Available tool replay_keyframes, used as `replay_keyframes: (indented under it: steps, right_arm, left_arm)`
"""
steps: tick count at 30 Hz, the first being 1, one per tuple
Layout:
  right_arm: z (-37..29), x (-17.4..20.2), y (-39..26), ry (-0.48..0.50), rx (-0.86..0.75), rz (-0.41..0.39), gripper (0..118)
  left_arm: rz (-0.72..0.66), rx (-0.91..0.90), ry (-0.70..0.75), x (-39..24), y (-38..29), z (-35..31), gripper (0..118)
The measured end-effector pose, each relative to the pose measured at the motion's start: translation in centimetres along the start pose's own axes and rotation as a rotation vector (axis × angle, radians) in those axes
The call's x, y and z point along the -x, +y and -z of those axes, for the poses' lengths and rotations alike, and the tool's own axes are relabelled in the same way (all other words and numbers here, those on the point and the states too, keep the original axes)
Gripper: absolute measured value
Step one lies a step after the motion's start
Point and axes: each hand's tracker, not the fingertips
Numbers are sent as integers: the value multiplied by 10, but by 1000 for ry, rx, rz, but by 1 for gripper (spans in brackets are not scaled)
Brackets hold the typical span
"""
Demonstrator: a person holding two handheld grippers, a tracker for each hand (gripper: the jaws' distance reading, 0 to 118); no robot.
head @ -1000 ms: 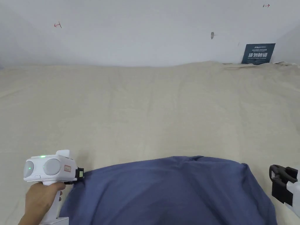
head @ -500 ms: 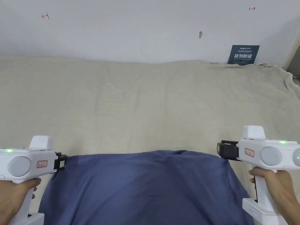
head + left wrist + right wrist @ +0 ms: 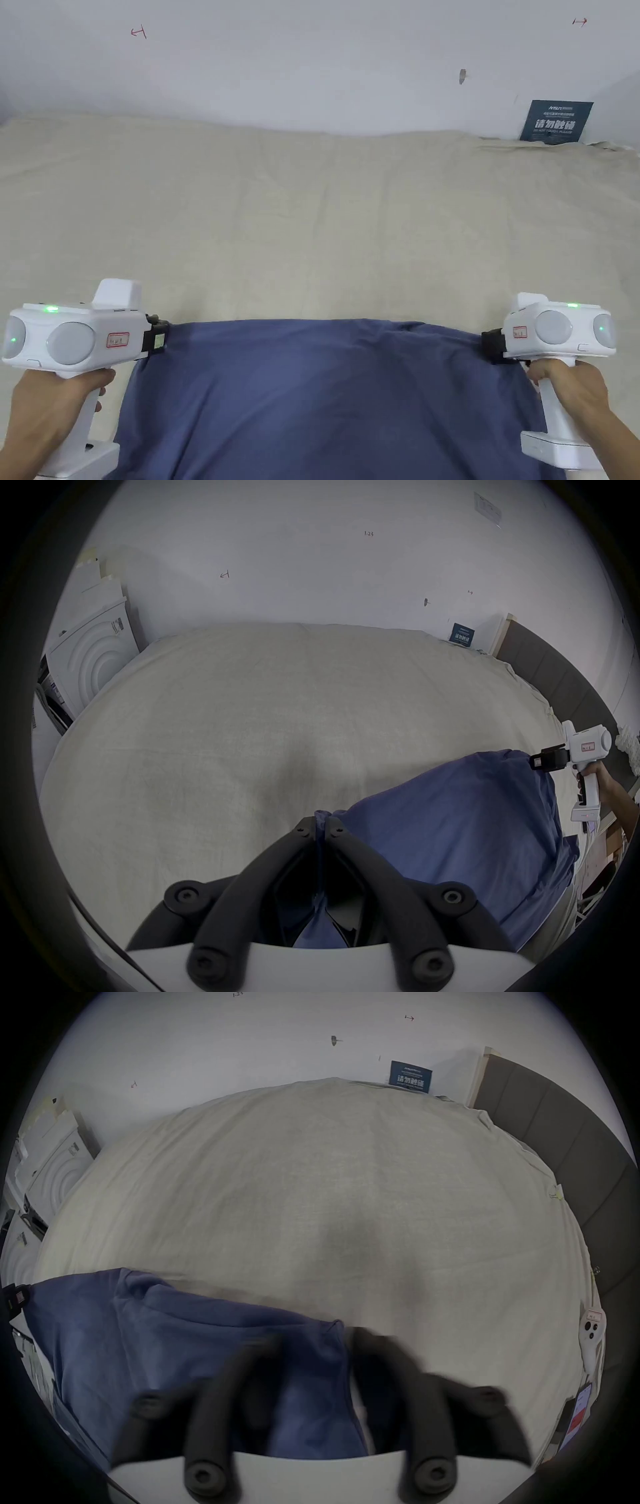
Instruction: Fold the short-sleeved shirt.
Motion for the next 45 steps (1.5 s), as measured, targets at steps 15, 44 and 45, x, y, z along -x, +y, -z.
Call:
replay_keyframes:
  steps: [15, 44, 45]
  right_arm:
    - [-114, -21, -27, 123, -272, -7, 3]
    - [-217, -54, -266, 166, -264, 93, 3]
    - [-212, -53, -271, 156, -251, 89, 3]
  left_arm:
    - [-61, -12, 48, 15, -11, -14, 0]
    - [-19, 24, 52, 21, -179, -111, 0]
    - [-14, 32, 59, 19, -186, -110, 0]
